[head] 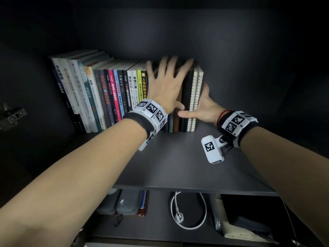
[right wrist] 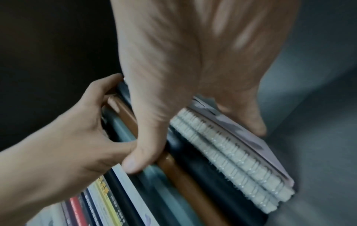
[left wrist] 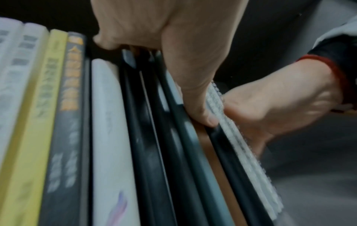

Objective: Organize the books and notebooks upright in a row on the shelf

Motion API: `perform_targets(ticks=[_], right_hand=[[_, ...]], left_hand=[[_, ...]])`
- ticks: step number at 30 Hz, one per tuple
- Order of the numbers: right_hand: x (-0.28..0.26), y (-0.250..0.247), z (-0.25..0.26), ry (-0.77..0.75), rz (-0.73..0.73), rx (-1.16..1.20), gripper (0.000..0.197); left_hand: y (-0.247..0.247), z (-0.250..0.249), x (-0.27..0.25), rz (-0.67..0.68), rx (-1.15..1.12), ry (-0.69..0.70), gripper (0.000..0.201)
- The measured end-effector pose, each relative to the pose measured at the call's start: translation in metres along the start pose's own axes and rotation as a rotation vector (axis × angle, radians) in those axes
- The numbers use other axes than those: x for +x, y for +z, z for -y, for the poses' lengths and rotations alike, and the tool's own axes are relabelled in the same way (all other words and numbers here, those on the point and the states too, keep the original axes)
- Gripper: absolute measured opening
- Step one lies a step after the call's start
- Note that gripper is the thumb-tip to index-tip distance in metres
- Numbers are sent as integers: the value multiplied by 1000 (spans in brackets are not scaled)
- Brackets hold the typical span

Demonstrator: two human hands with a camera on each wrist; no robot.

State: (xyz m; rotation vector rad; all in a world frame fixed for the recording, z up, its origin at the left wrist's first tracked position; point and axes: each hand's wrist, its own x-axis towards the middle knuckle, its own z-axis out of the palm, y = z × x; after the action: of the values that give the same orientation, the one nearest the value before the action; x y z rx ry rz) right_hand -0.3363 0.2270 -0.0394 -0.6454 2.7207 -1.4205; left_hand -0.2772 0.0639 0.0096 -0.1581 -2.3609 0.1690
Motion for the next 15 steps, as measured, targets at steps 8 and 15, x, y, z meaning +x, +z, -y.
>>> perform_targets(ticks=[8,15], right_hand=[[3,2,21,-19,-244,-177,146],[-21,-8,20,44,-206,-296,136]], left_hand=[[17,12,-1,-40,62,-3,134],[-1,20,-6,114,17,82,152]])
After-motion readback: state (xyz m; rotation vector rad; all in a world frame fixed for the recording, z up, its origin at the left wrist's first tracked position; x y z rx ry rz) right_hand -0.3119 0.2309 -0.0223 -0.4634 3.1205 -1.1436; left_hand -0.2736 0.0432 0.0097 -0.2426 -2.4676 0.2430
